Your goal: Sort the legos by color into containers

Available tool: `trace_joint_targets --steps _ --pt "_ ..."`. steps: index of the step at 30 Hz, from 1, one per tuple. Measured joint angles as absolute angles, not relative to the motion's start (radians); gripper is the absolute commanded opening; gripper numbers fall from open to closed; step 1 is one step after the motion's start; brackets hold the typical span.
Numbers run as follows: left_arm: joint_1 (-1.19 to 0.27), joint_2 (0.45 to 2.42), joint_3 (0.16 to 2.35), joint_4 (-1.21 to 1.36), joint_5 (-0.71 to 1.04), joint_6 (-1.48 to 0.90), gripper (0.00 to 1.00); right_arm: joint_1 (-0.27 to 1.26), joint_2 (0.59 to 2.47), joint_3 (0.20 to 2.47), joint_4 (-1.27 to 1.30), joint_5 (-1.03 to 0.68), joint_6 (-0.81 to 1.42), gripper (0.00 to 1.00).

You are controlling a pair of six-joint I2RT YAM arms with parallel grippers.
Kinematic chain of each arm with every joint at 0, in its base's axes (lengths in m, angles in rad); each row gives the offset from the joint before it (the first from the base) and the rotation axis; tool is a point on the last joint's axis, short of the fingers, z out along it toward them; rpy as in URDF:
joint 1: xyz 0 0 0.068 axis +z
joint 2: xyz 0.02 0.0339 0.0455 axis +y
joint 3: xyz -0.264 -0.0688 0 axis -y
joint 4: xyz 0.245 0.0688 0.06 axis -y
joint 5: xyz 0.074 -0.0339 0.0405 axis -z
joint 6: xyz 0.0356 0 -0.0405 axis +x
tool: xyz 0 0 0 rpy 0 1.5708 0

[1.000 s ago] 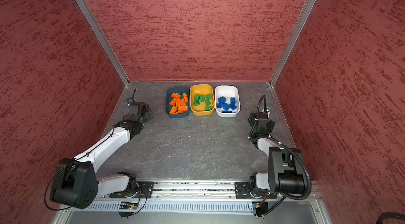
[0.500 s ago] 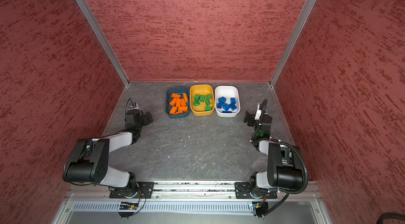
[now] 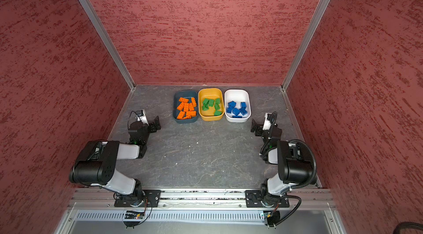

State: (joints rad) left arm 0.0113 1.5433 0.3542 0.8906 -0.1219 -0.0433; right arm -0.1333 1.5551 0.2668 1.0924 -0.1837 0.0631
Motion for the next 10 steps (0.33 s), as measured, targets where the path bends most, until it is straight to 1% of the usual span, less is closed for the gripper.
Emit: trace_joint_targets --steps 10 --pt "0.011 1.543 0.355 0.898 -0.122 -0.043 1.00 -0.126 1.555 0.267 1.119 -0.147 0.063 0.99"
